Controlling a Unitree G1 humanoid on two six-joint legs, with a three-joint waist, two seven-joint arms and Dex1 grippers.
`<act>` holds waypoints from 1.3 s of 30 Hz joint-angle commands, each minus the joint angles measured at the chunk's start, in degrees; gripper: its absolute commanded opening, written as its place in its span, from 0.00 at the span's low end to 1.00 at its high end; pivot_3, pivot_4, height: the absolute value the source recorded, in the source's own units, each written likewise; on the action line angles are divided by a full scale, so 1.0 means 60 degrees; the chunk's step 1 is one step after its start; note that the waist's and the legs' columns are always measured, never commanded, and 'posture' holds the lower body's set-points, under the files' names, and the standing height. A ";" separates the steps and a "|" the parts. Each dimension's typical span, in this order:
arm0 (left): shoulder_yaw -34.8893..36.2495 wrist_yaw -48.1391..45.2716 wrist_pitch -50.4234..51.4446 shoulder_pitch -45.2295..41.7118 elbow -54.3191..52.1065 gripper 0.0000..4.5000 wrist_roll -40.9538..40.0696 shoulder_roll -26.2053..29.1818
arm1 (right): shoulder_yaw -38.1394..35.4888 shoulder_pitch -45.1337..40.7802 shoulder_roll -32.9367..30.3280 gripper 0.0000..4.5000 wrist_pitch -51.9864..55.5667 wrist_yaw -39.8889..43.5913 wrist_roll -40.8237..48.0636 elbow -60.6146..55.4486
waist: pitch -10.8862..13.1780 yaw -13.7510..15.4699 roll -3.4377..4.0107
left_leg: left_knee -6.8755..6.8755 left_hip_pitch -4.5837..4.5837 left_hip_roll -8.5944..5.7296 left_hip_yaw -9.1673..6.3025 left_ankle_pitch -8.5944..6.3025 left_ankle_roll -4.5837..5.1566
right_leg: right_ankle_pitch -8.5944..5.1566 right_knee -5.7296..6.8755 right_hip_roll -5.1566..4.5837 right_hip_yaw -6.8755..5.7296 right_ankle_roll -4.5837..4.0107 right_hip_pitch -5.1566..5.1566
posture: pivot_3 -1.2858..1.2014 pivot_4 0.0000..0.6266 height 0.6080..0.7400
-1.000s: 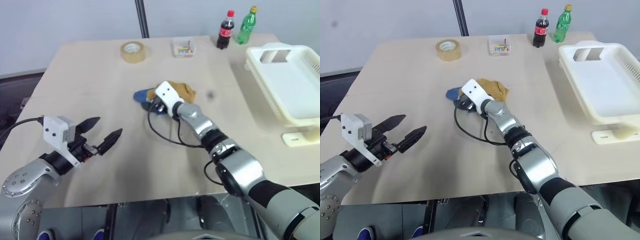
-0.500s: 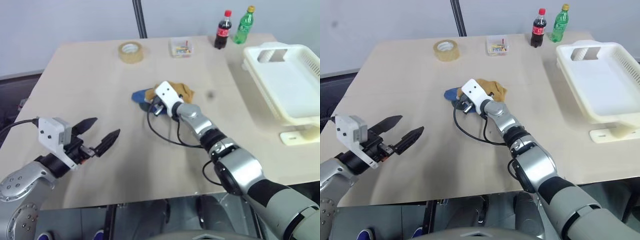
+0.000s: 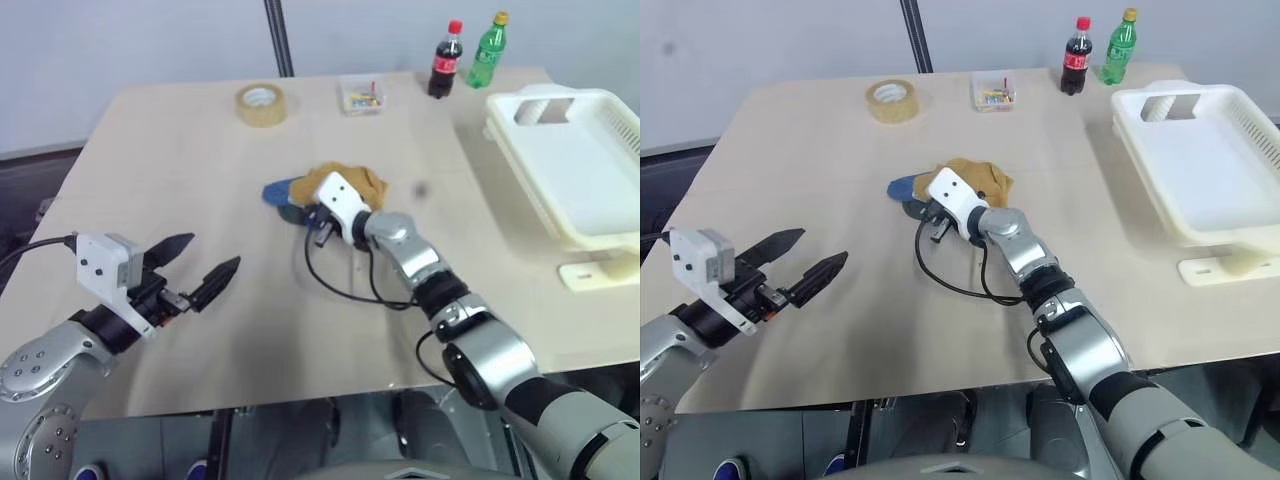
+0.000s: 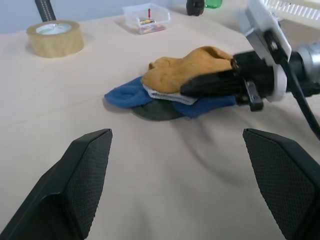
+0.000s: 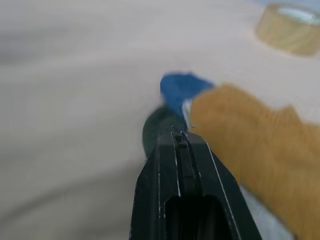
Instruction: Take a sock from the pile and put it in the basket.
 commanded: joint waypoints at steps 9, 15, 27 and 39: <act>0.0174 0.0013 -0.0074 -0.0040 -0.0146 1.00 -0.0081 0.0072 | -0.0536 -0.1551 0.0872 0.50 -0.1052 -0.1706 0.0053 0.2063 | 0.0000 0.0002 0.0000 | -0.0001 0.0020 0.0055 0.0037 -0.0014 -0.0025 | 0.0016 -0.0002 0.0062 0.0036 -0.0025 -0.0001 | 0.52 0.24 1.00; 0.0385 0.0104 -0.0096 0.0290 -0.0387 1.00 -0.0151 -0.0020 | -0.0854 -0.2062 0.1065 0.50 -0.1264 -0.1961 0.0159 0.3217 | 0.0000 -0.0013 0.0000 | -0.0001 0.0022 0.0062 0.0062 -0.0016 -0.0026 | 0.0018 -0.0005 0.0069 0.0048 -0.0028 -0.0002 | 0.52 0.24 1.00; 0.0540 0.0216 -0.0155 0.0536 -0.0551 1.00 -0.0212 -0.0083 | -0.1108 -0.2480 0.1201 0.01 -0.1559 -0.2084 0.0149 0.4078 | 0.0000 -0.0010 0.0000 | -0.0005 0.0030 0.0074 0.0076 -0.0019 -0.0031 | 0.0022 -0.0004 0.0082 0.0061 -0.0035 -0.0005 | 0.52 0.24 1.00; 0.0423 0.0213 -0.0206 0.0534 -0.0479 1.00 -0.0190 -0.0132 | -0.0883 -0.1317 0.0349 0.01 -0.0587 0.0357 0.0731 0.1397 | 0.0000 -0.0004 0.0000 | -0.0004 0.0031 0.0080 0.0074 -0.0020 -0.0031 | 0.0023 -0.0003 0.0085 0.0062 -0.0036 -0.0006 | 0.52 0.24 1.00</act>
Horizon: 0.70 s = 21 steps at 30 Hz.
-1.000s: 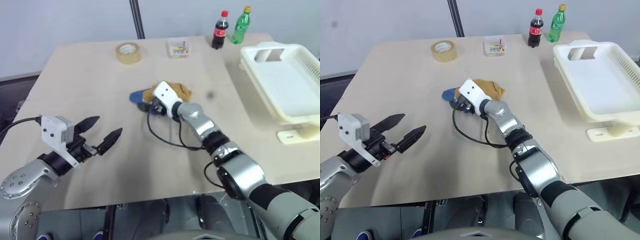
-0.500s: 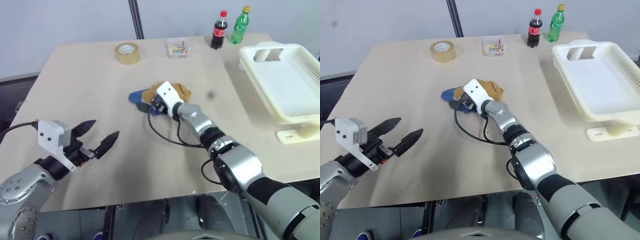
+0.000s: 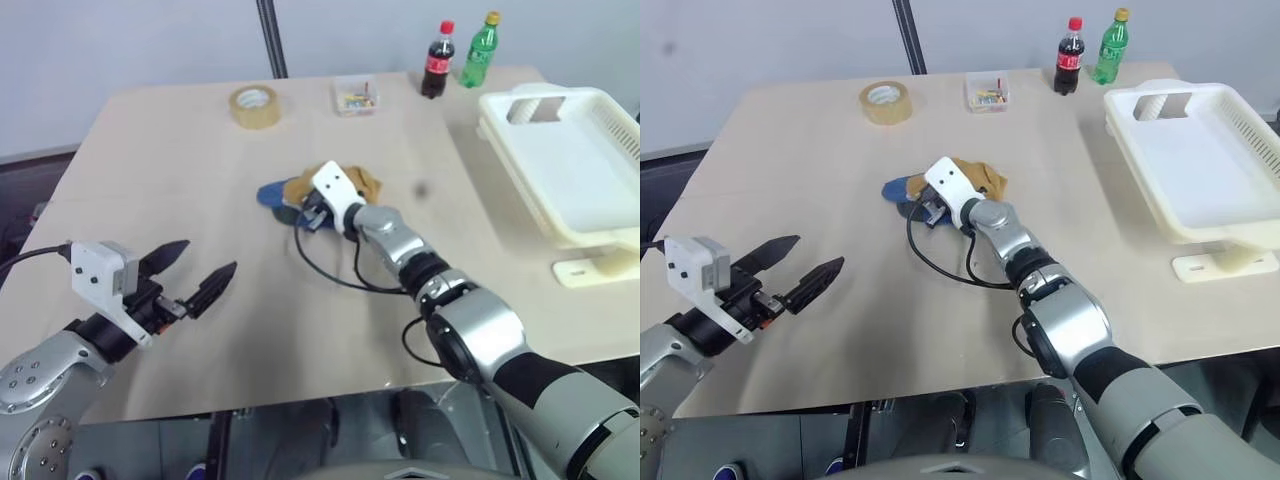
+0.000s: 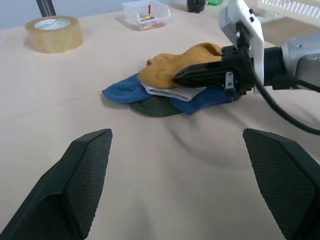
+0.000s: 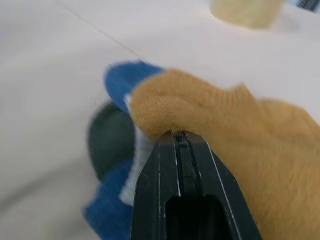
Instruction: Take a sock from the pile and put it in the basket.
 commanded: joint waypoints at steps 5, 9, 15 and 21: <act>-0.0219 -0.0065 -0.0233 -0.0250 -0.0009 1.00 0.0072 0.0012 | 0.0923 0.3010 -0.1773 0.01 0.3549 0.3100 0.0793 -0.7067 | -0.0004 0.0224 -0.0002 | 0.0019 -0.0021 -0.0007 -0.0008 -0.0003 0.0003 | 0.0001 -0.0014 -0.0009 -0.0026 0.0003 0.0009 | 0.52 0.24 1.00; -0.0637 -0.0193 -0.0182 -0.0600 0.0251 1.00 0.0159 0.0103 | 0.1463 0.4474 -0.3125 0.01 0.5795 0.3813 0.1034 -1.0273 | -0.0003 0.0281 0.0000 | 0.0030 -0.0029 -0.0005 -0.0006 -0.0010 0.0011 | 0.0005 -0.0011 -0.0009 -0.0026 0.0009 0.0004 | 0.52 0.24 1.00; -0.1338 -0.0719 -0.0088 -0.1033 0.0825 1.00 0.0396 0.0399 | 0.2173 0.5829 -0.3878 0.01 0.8049 0.3711 0.1418 -1.2937 | -0.0005 0.0271 -0.0001 | 0.0029 -0.0004 0.0048 0.0019 -0.0032 0.0028 | 0.0014 -0.0009 0.0002 -0.0004 -0.0006 0.0008 | 0.52 0.24 1.00; -0.2155 -0.1559 -0.0104 -0.1632 0.1620 1.00 0.0642 0.0816 | 0.2152 0.5948 -0.4152 0.01 0.9609 0.3848 0.2386 -1.4148 | -0.0005 0.0304 -0.0001 | 0.0059 -0.0013 0.0049 0.0016 -0.0034 0.0026 | 0.0024 -0.0012 0.0013 -0.0010 -0.0007 0.0015 | 0.52 0.24 1.00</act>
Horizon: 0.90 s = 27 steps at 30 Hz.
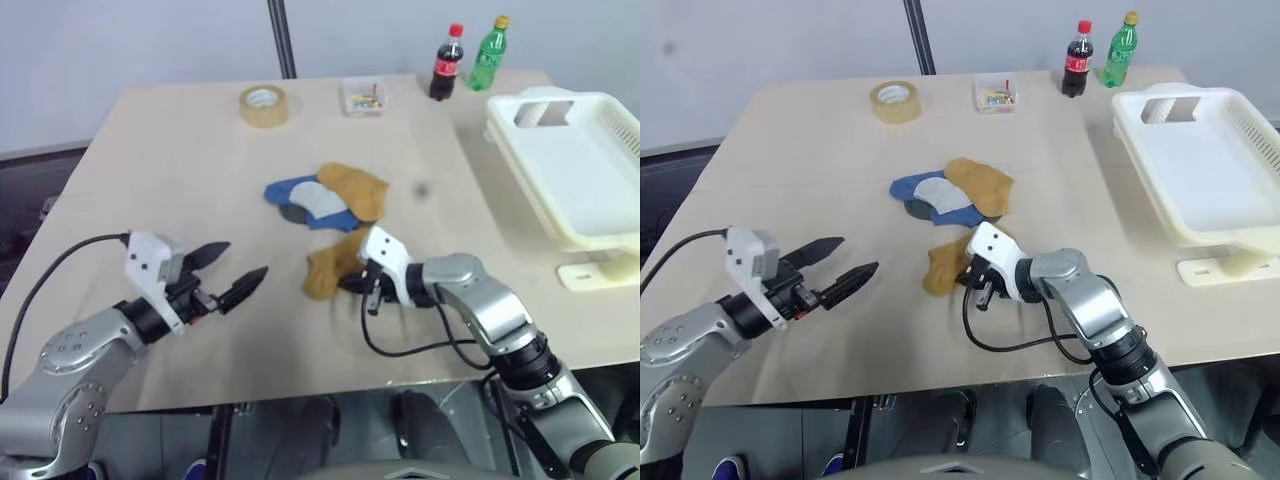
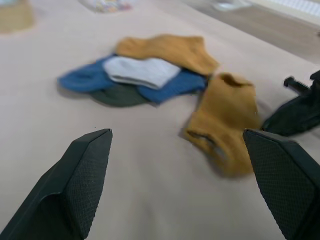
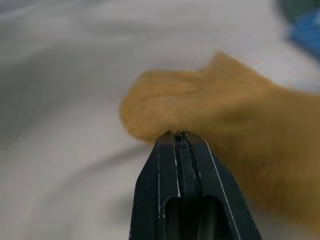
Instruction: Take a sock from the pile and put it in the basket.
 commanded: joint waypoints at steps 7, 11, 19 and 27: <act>-0.1364 -0.1351 -0.0294 -0.1092 0.1121 1.00 0.0631 0.0372 | -0.0842 0.0267 -0.0355 0.37 0.1129 -0.0736 0.1243 -0.1995 | -0.0001 0.0042 -0.0002 | 0.0009 -0.0003 -0.0002 -0.0005 -0.0002 0.0002 | 0.0005 -0.0005 0.0002 -0.0015 0.0008 0.0006 | 0.52 0.24 1.00; -0.2127 -0.1541 -0.0238 -0.1563 0.1270 1.00 0.0952 0.0297 | -0.1401 0.0360 -0.0738 0.37 0.1289 -0.1026 0.1558 -0.2412 | -0.0002 0.0051 -0.0005 | 0.0011 -0.0007 -0.0005 -0.0012 -0.0002 0.0002 | 0.0005 -0.0007 -0.0011 -0.0007 0.0010 0.0005 | 0.52 0.24 1.00; -0.4432 -0.0740 -0.0168 -0.2285 0.1727 1.00 0.2728 -0.0450 | -0.1049 -0.0643 -0.0088 0.37 -0.1124 -0.2911 -0.0055 0.1742 | -0.0002 0.0004 -0.0005 | 0.0011 0.0013 -0.0007 0.0016 0.0000 0.0001 | 0.0013 0.0001 0.0019 0.0002 0.0012 0.0015 | 0.52 0.24 1.00; -0.5137 -0.0878 -0.0742 -0.2324 0.2343 0.28 0.3666 -0.0744 | -0.0917 -0.0702 -0.0173 0.00 -0.1816 -0.2825 -0.0462 0.2936 | -0.0013 0.0033 -0.0004 | 0.0013 0.0005 -0.0007 0.0002 0.0008 -0.0014 | 0.0016 0.0001 0.0013 0.0006 0.0014 0.0011 | 0.52 0.24 1.00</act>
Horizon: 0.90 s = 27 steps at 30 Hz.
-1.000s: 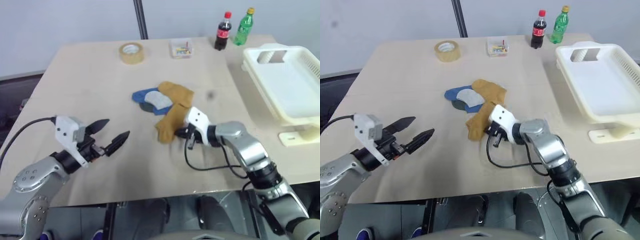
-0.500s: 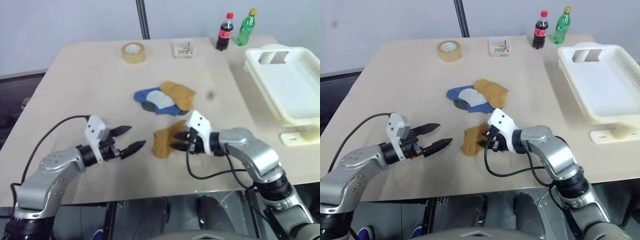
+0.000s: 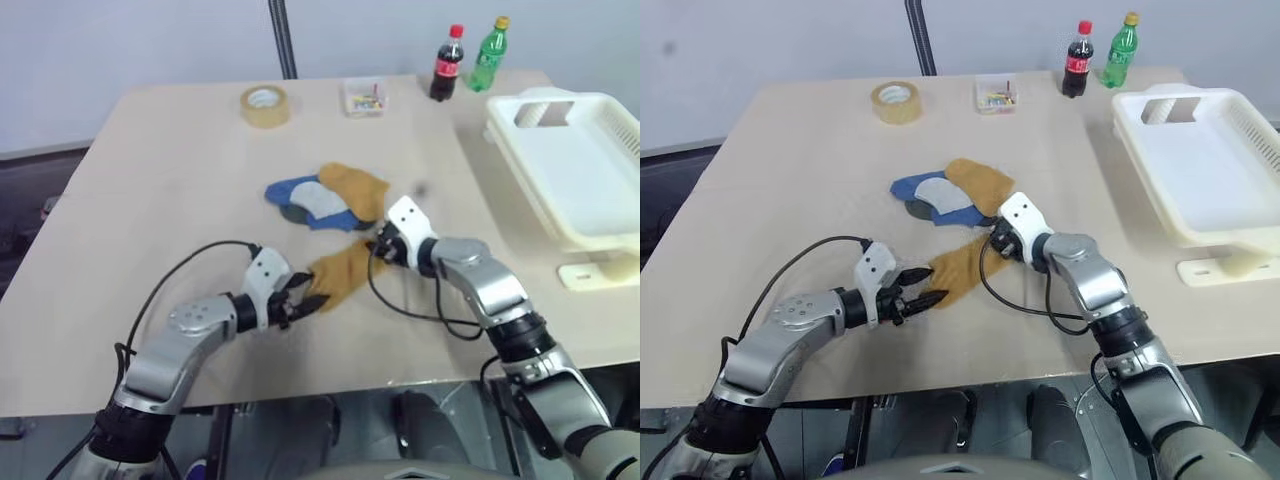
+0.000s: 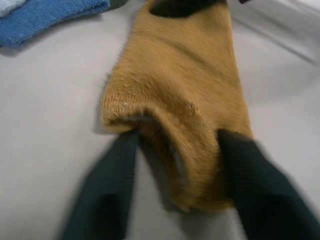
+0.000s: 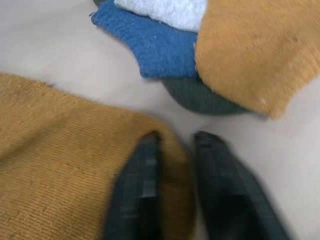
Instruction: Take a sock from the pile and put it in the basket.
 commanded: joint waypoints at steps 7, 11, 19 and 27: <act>0.0370 -0.1816 -0.1378 0.0467 0.0537 0.01 0.0162 0.1119 | -0.0380 0.1967 -0.1604 0.00 0.3022 0.0519 0.0837 -0.4449 | -0.0015 0.0027 0.0008 | 0.0000 -0.0007 0.0008 -0.0020 -0.0012 0.0016 | -0.0001 -0.0008 -0.0024 -0.0008 0.0000 -0.0001 | 0.52 0.24 1.00; 0.0348 -0.2382 -0.1726 0.0056 0.0884 0.01 0.0142 0.1256 | -0.0734 0.2678 -0.1525 0.00 0.3746 -0.0207 0.0864 -0.5535 | -0.0022 0.0008 0.0022 | -0.0003 -0.0003 0.0011 -0.0016 -0.0015 0.0016 | -0.0003 -0.0007 -0.0023 -0.0004 0.0003 -0.0001 | 0.52 0.24 1.00; -0.0061 -0.2846 -0.1991 -0.0697 0.1596 0.00 0.0434 0.0931 | -0.0760 0.3393 -0.1487 0.07 0.3279 -0.1195 0.0587 -0.5984 | -0.0021 0.0046 0.0021 | 0.0019 -0.0009 0.0003 -0.0011 -0.0014 0.0017 | -0.0001 -0.0006 -0.0010 -0.0020 0.0007 0.0007 | 0.52 0.24 1.00; 0.0443 -0.2413 -0.1901 -0.0406 0.1697 0.00 0.0379 0.0629 | -0.0624 0.3467 -0.1429 0.59 0.2369 -0.0858 0.0944 -0.6094 | -0.0022 0.0012 0.0021 | 0.0020 -0.0006 0.0008 -0.0018 -0.0014 0.0016 | 0.0000 -0.0004 -0.0013 -0.0015 0.0008 0.0007 | 0.52 0.24 1.00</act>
